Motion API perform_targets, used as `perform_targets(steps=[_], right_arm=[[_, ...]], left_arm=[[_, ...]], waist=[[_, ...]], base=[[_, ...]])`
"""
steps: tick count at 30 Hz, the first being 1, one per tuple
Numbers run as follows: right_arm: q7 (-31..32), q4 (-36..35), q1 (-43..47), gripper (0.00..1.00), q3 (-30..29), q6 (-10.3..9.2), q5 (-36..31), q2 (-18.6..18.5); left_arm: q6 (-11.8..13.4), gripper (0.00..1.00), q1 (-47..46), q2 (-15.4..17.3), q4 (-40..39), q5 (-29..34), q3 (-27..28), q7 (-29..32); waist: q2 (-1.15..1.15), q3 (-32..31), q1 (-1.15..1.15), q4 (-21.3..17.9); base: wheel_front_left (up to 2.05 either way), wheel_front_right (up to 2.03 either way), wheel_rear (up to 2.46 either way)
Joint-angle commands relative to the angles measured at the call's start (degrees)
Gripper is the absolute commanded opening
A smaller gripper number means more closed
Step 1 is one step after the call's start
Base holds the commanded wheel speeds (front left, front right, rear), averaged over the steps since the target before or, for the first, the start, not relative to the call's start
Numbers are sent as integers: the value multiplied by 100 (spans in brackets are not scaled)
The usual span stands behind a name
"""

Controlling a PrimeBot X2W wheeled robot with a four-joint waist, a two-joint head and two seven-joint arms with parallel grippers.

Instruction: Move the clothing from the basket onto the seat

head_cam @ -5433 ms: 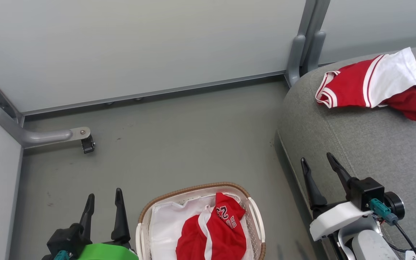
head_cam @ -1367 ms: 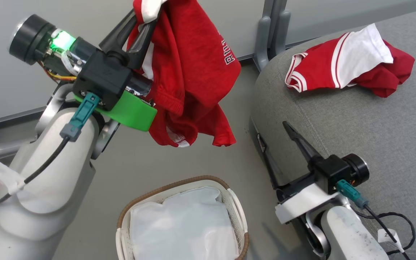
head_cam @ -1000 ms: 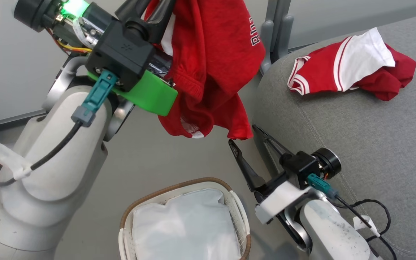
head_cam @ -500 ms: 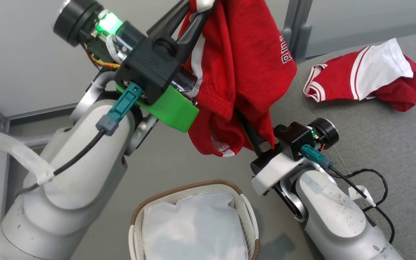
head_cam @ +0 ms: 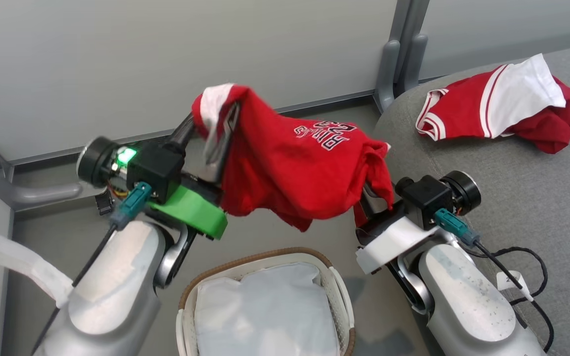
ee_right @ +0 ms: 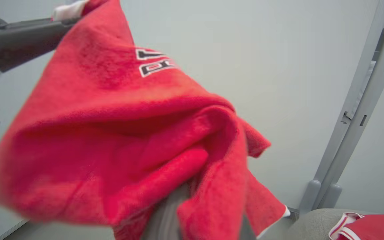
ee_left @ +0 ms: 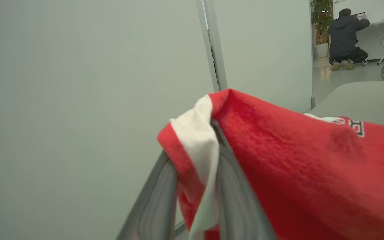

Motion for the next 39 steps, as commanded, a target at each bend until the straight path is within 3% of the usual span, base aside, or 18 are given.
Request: perform_targets(steps=[1, 10, 19, 39], right_arm=[[-3, -67, 100, 0, -46, -8, -38, -21], [-2, -350, 309, 0, -371, -8, -99, -20], [-3, -384, 475, 0, -655, -8, -160, -19], [-3, -509, 520, 0, -1386, -8, -381, -19]], left_arm=[[33, 100, 209, -63, 148, -102, 13, -107], [-104, 100, 1101, -517, 786, -410, -40, -402], [-266, 100, 1888, -989, 658, -314, 229, -403], [-384, 100, 2219, -1129, 673, 218, 655, -399]], waist=[[0, -2, 0, -7], [0, -16, 0, -6], [0, 66, 0, 4], [0, 173, 0, -71]], base=[[0, 0, 0], [0, 0, 0], [0, 0, 0], [0, 0, 0]])
